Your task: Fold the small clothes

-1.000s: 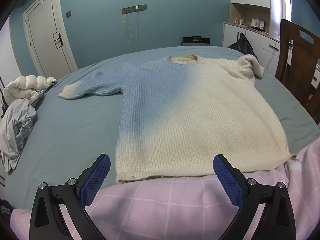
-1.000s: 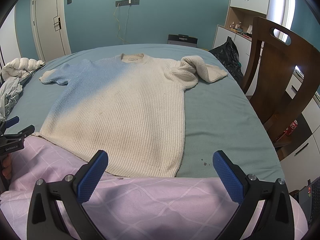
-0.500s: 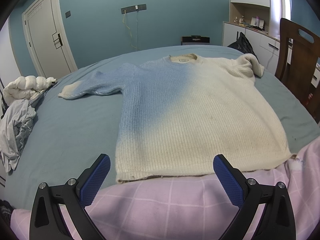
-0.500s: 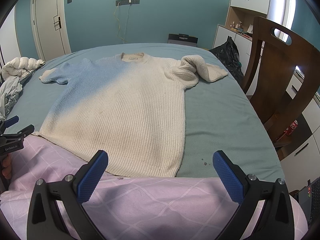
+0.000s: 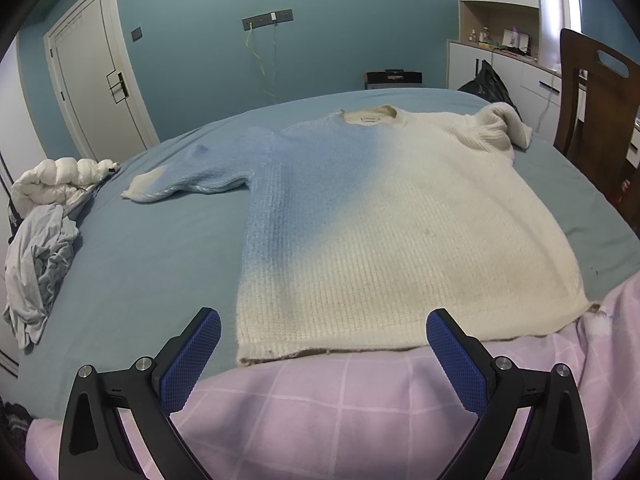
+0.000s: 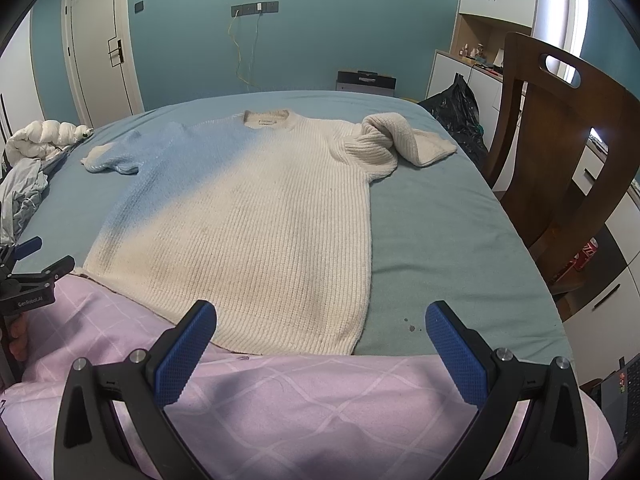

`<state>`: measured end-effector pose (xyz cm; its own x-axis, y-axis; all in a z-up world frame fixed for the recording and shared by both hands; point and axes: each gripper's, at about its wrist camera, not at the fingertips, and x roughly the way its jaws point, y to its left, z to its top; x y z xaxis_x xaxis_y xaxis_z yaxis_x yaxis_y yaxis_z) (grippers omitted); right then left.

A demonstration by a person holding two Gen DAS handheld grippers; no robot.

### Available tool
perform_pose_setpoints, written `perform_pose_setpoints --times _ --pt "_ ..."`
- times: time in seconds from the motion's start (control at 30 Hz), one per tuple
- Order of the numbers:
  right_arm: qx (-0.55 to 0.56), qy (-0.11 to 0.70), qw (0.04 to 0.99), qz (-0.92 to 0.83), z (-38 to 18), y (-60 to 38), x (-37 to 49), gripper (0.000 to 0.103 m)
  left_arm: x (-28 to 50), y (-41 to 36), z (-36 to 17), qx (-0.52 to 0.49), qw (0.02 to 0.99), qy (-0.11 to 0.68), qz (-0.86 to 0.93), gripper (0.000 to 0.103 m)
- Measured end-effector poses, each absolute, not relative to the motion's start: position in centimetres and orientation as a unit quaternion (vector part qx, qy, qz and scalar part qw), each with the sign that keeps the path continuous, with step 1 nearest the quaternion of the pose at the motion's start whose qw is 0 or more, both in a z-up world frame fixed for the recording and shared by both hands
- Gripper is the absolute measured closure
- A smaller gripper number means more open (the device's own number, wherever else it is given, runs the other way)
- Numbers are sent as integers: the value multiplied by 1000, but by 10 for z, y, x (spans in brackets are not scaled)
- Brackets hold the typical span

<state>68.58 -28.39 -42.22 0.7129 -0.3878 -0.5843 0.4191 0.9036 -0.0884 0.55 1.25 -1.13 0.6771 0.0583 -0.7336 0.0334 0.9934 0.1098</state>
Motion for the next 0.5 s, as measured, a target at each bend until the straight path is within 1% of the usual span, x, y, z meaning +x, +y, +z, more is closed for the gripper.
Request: perform_pose_setpoints --times 0.17,0.3,0.5 --pt "25 309 925 -218 -423 -284 685 1 7 18 -6 44 914 402 8 0" --pt "25 302 927 -222 -420 -283 683 1 15 23 9 35 919 392 7 0" --pt "46 301 927 -218 -418 -290 682 1 58 20 41 52 929 366 12 0"
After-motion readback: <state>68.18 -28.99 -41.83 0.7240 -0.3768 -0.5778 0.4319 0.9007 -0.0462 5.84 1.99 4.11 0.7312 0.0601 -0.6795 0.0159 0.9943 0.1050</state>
